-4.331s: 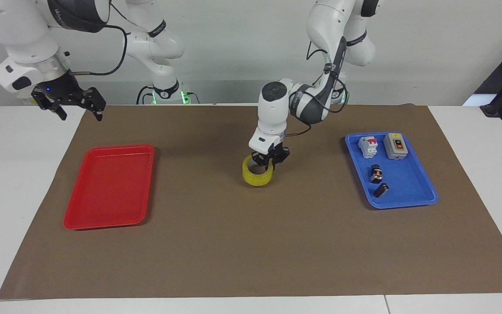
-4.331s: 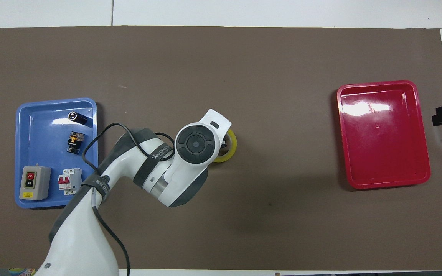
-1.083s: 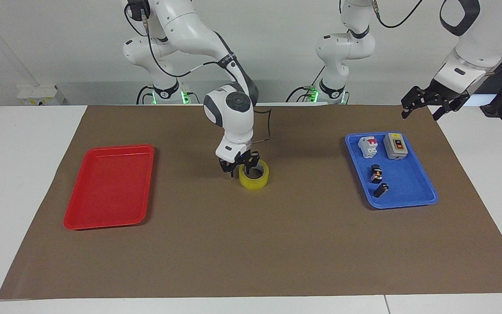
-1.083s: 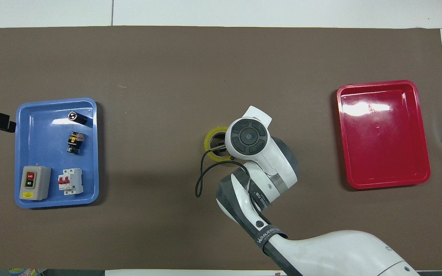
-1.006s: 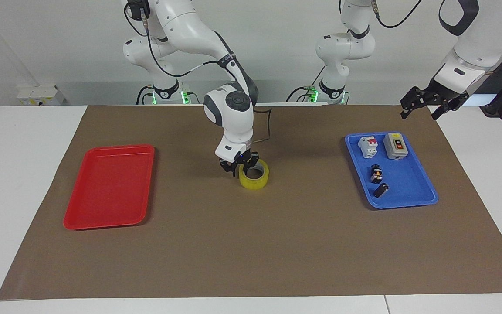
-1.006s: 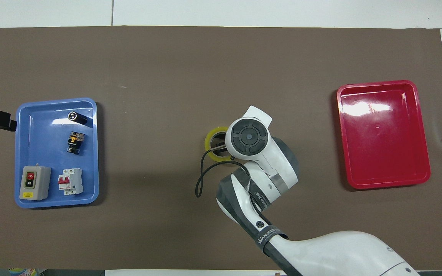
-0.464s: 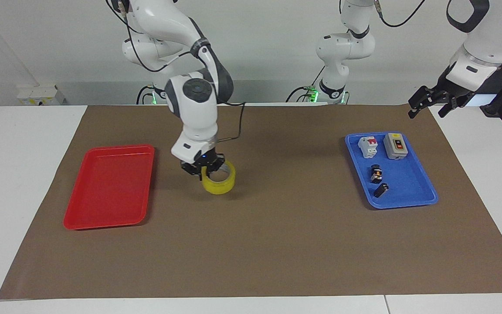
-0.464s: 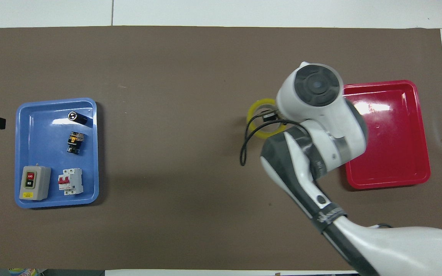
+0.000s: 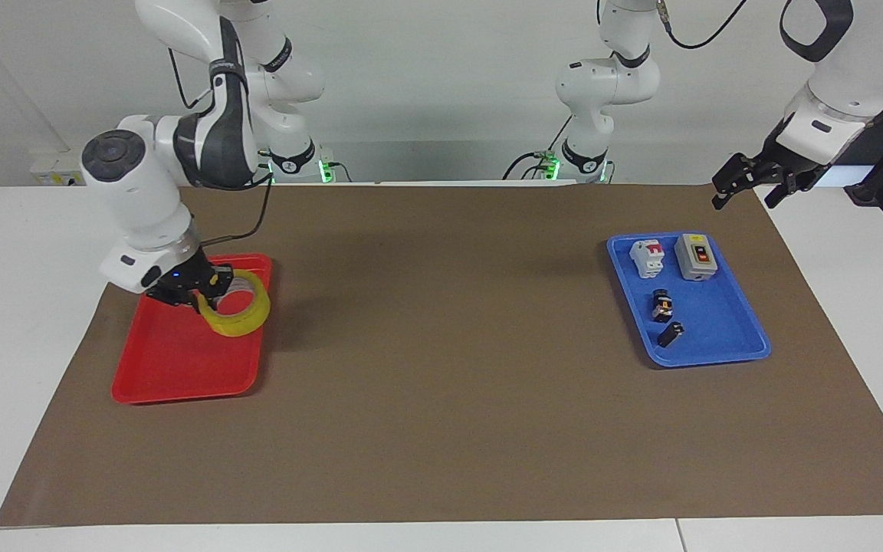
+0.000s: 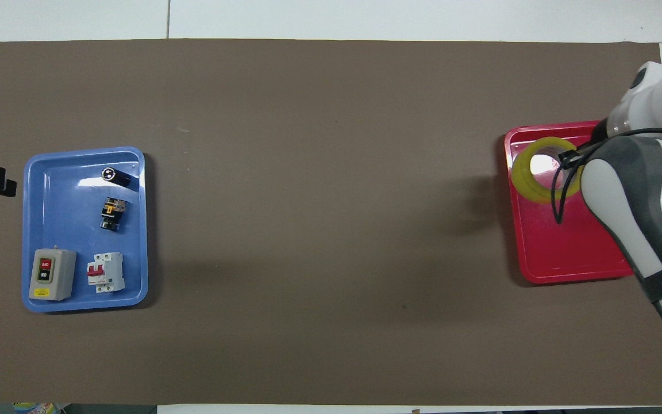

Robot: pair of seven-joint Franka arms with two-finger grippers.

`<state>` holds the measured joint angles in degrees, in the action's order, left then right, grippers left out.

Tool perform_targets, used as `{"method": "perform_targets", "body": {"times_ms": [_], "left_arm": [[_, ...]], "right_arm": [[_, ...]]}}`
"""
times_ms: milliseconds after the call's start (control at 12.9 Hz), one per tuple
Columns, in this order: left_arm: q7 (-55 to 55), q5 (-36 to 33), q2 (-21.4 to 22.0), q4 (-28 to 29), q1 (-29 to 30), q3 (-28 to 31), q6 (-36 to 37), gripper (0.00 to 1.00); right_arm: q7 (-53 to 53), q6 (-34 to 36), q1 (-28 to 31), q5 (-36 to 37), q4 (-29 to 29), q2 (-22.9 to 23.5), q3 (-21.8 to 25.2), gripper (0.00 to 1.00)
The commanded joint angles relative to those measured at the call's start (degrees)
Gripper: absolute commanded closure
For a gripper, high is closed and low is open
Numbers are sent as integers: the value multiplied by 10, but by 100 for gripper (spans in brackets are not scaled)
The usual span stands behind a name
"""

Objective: Place and move tape with both arms
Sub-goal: 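Carry the tape roll with the right gripper into the red tray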

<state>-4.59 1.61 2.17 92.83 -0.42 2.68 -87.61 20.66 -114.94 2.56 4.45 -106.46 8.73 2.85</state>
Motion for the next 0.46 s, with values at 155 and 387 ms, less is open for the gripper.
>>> {"method": "perform_targets", "body": {"times_ms": [155, 387], "left_arm": [[5, 7, 10, 10, -2, 0, 6, 0], [5, 7, 10, 10, -2, 0, 5, 0]], "right_arm": [[80, -126, 69, -13, -144, -50, -9, 100], [81, -195, 87, -13, -208, -66, -8, 100]]}}
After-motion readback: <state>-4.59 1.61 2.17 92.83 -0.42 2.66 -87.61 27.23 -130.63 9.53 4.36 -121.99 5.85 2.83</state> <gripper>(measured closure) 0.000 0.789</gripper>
